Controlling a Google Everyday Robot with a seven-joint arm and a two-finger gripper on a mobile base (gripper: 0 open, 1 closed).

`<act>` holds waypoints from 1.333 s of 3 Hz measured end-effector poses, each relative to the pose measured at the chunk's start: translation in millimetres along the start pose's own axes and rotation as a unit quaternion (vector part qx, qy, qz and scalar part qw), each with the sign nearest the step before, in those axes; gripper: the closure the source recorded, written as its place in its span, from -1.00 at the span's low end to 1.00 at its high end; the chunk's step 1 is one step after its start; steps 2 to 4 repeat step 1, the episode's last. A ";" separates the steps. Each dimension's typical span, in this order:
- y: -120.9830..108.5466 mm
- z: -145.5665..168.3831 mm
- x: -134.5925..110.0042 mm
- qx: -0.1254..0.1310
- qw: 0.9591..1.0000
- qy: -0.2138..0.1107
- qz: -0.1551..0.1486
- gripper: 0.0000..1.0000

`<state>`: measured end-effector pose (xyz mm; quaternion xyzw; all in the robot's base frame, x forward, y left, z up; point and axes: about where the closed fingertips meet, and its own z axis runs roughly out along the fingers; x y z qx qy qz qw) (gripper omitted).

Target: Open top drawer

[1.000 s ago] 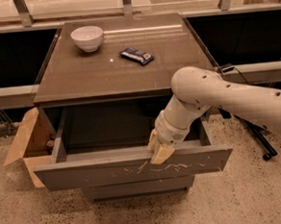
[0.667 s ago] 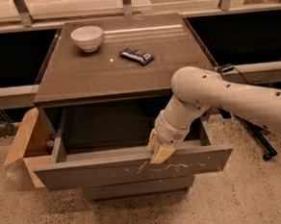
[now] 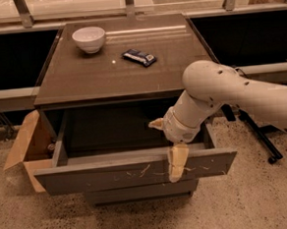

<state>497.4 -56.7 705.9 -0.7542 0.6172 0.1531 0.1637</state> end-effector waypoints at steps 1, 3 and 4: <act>3.4 -42.6 -8.7 0.033 0.999 0.019 -0.020 -1.00; 3.4 -42.6 -8.7 0.033 0.999 0.019 -0.020 -1.00; 3.4 -42.6 -8.7 0.033 0.999 0.019 -0.020 -1.00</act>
Offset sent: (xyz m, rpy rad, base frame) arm 0.0000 0.0000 0.0000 0.0000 0.0000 0.0000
